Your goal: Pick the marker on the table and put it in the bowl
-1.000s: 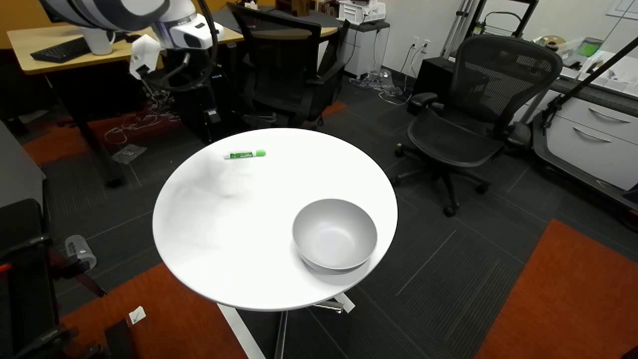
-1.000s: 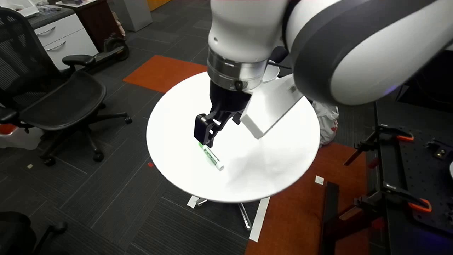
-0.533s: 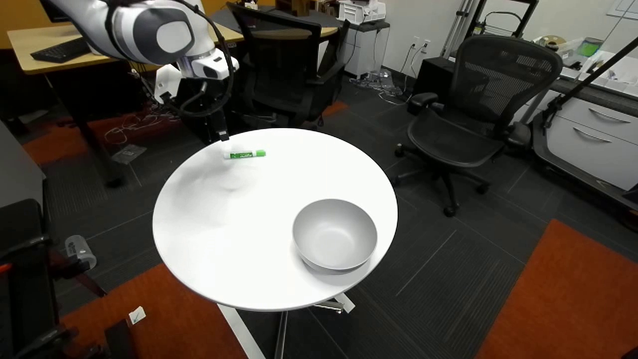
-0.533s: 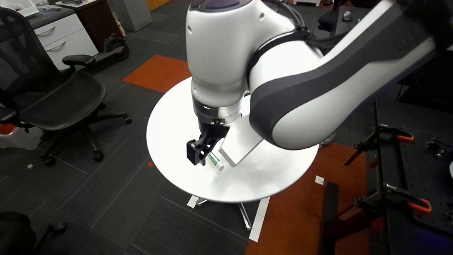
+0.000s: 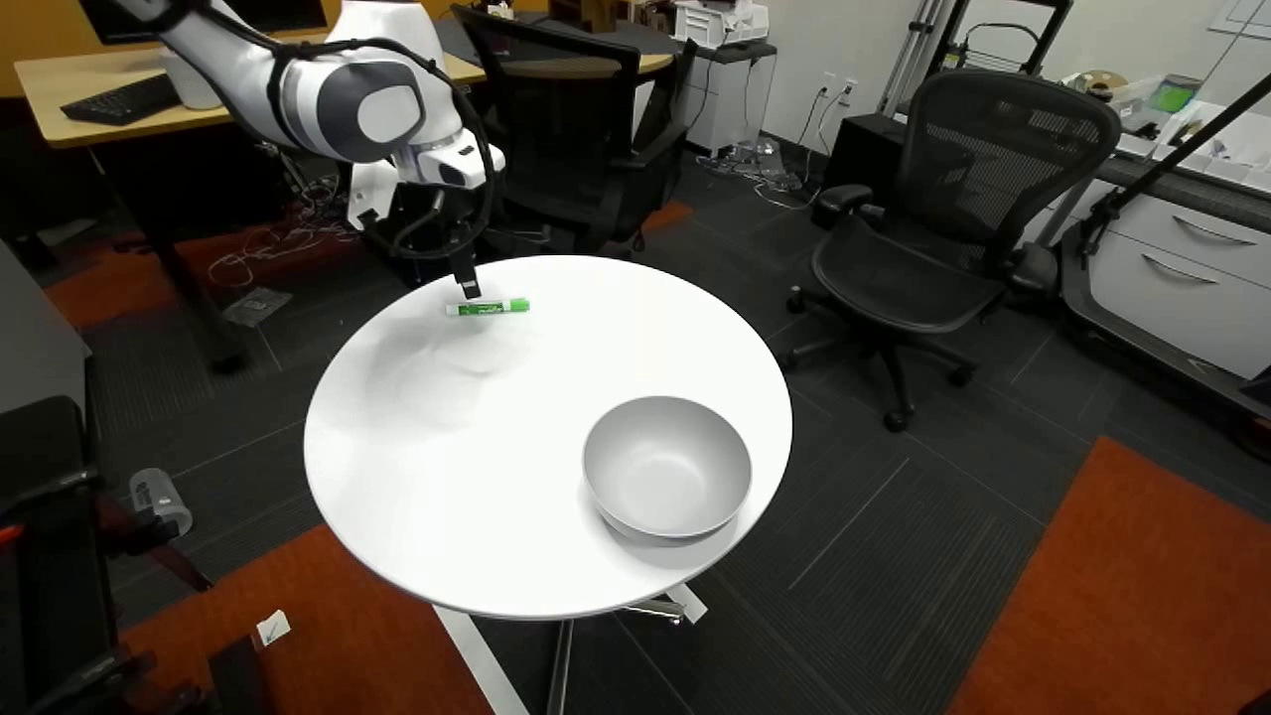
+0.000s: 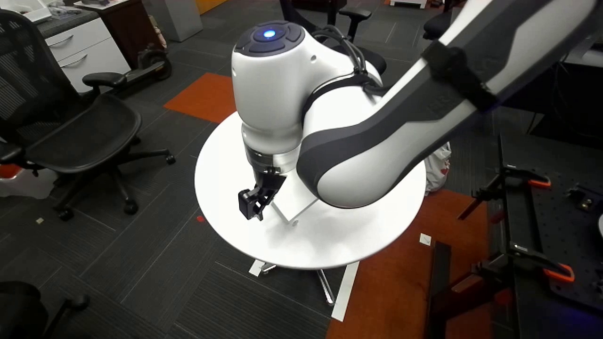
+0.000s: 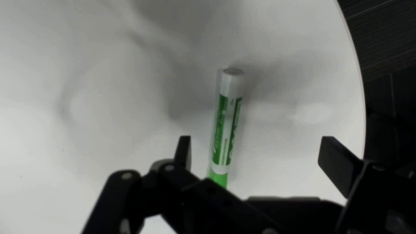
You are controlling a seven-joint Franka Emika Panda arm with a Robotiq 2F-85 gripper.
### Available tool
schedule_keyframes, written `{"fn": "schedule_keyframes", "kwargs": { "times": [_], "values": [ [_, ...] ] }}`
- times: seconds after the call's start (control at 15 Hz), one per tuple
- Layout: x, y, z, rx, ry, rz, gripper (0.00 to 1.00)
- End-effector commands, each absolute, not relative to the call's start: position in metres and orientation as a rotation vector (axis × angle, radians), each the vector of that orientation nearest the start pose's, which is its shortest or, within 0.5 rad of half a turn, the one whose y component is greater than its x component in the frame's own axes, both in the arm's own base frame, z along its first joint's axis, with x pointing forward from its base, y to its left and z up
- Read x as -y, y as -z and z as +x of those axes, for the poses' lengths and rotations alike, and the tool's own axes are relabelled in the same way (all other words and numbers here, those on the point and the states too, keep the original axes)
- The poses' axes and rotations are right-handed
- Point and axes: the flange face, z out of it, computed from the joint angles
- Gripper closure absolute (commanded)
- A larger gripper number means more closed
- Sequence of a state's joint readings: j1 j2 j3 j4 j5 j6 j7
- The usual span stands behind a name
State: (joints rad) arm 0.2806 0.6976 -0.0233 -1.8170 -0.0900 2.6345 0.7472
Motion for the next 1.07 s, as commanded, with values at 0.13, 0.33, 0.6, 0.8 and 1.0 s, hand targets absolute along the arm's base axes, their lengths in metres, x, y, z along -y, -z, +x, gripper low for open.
{"fn": "schedule_keyframes", "kwargs": {
  "times": [0.13,0.33,0.6,0.8,1.0],
  "values": [
    [-0.169,-0.153,0.653,-0.686,0.199,-3.045,0.0],
    [-0.171,-0.145,0.655,-0.702,0.192,-3.042,0.0],
    [-0.168,-0.136,0.658,-0.724,0.183,-3.041,0.0],
    [-0.161,-0.131,0.661,-0.746,0.192,-3.046,0.34],
    [-0.156,-0.127,0.662,-0.759,0.19,-3.046,0.57]
  ]
}}
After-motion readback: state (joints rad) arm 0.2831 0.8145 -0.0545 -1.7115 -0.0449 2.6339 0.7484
